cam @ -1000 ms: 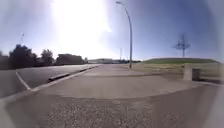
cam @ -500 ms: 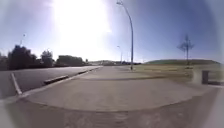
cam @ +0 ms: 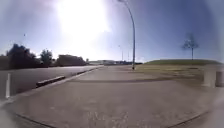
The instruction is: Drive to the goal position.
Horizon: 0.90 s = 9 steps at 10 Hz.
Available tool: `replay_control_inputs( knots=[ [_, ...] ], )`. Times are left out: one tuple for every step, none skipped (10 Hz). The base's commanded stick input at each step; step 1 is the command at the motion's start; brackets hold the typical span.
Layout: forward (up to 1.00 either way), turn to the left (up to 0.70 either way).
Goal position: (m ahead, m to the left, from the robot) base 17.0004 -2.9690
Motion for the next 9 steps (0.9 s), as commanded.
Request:
replay_control_inputs(
  knots=[
    [1.00, 0.01],
    [1.00, 0.01],
    [1.00, 0.01],
    [1.00, 0.01],
    [1.00, 0.01],
    [1.00, 0.01],
    [1.00, 0.01],
    [1.00, 0.01],
    [1.00, 0.01]
  ],
)
